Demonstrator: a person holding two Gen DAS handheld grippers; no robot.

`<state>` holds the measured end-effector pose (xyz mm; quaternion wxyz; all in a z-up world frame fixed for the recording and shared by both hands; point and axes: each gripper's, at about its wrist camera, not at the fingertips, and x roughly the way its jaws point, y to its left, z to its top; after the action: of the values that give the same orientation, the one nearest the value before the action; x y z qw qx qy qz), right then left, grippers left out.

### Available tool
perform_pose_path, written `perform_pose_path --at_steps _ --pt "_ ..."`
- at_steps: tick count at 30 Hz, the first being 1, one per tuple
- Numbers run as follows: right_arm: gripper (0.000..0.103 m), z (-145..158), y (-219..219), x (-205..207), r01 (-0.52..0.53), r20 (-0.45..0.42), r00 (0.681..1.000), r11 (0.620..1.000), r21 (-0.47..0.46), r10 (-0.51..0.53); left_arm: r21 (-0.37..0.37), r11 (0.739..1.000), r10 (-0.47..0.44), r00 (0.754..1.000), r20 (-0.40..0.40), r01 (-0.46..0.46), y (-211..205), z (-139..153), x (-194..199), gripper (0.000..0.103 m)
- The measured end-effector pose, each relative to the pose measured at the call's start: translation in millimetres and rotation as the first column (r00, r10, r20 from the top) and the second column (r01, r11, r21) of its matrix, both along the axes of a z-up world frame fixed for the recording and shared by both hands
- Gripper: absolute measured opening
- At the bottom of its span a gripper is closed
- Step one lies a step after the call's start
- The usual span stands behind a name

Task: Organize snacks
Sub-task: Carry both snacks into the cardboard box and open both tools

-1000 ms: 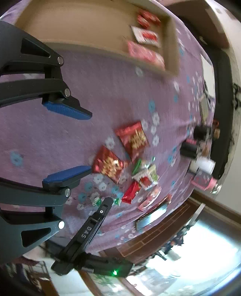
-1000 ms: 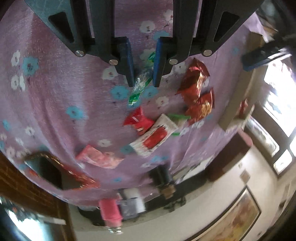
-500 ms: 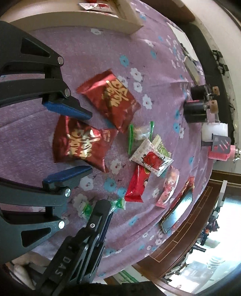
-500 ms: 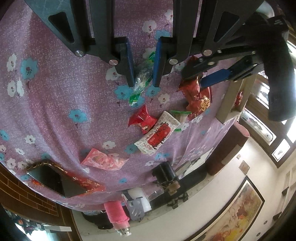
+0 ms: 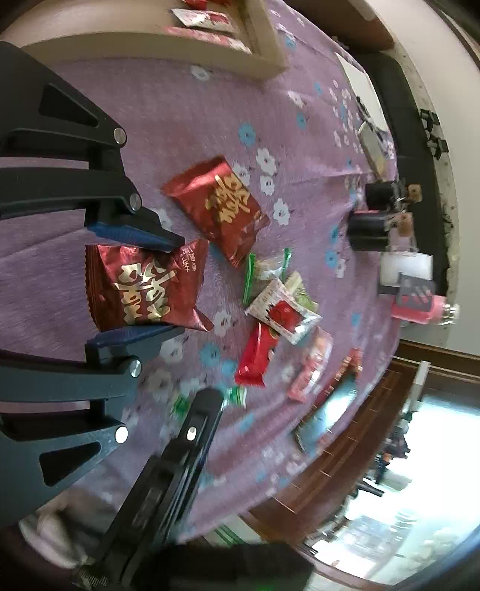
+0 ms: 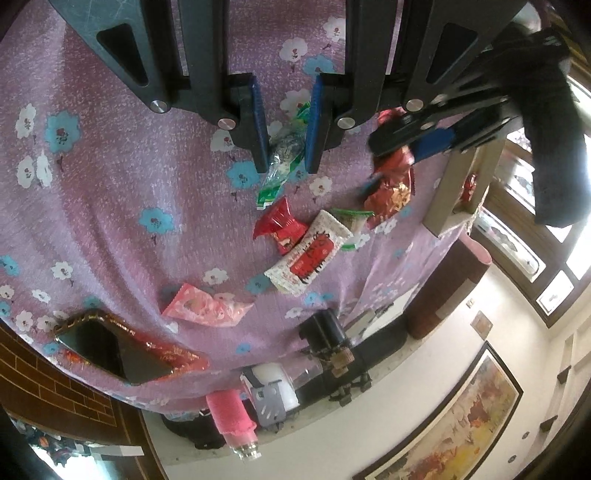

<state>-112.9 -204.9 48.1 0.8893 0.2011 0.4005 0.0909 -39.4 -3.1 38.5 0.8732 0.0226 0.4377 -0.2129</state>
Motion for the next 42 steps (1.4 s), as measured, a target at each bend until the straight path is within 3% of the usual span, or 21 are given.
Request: perform_pose_path --at_steps 7,13,19,24,32,42 --pt "0.020 6 8 -3 -0.008 0.029 1.000 0.999 -0.035 0.009 -0.116 0.993 0.033 0.999 -0.010 -0.034 51 26 -28 0.036" --pt "0.020 5 12 -2 -0.004 0.017 1.000 0.998 -0.068 0.006 -0.108 0.983 0.149 0.989 0.023 -0.146 122 44 -46 0.036" --pt "0.020 20 29 -14 -0.063 0.021 0.998 0.997 -0.038 0.064 -0.088 0.948 0.308 0.951 -0.002 -0.307 204 44 -50 0.036" --pt "0.020 43 73 -10 -0.162 0.036 0.986 0.985 -0.057 0.164 -0.103 0.910 0.398 0.916 -0.046 -0.401 249 40 -39 0.036" --pt "0.020 62 157 21 -0.312 0.014 0.950 0.950 -0.007 0.312 -0.126 0.887 0.432 0.895 -0.113 -0.444 271 29 7 0.036" --pt "0.019 46 276 65 -0.467 -0.075 0.883 0.884 -0.032 0.464 -0.049 0.846 0.515 0.839 -0.174 -0.530 296 -3 70 0.036"
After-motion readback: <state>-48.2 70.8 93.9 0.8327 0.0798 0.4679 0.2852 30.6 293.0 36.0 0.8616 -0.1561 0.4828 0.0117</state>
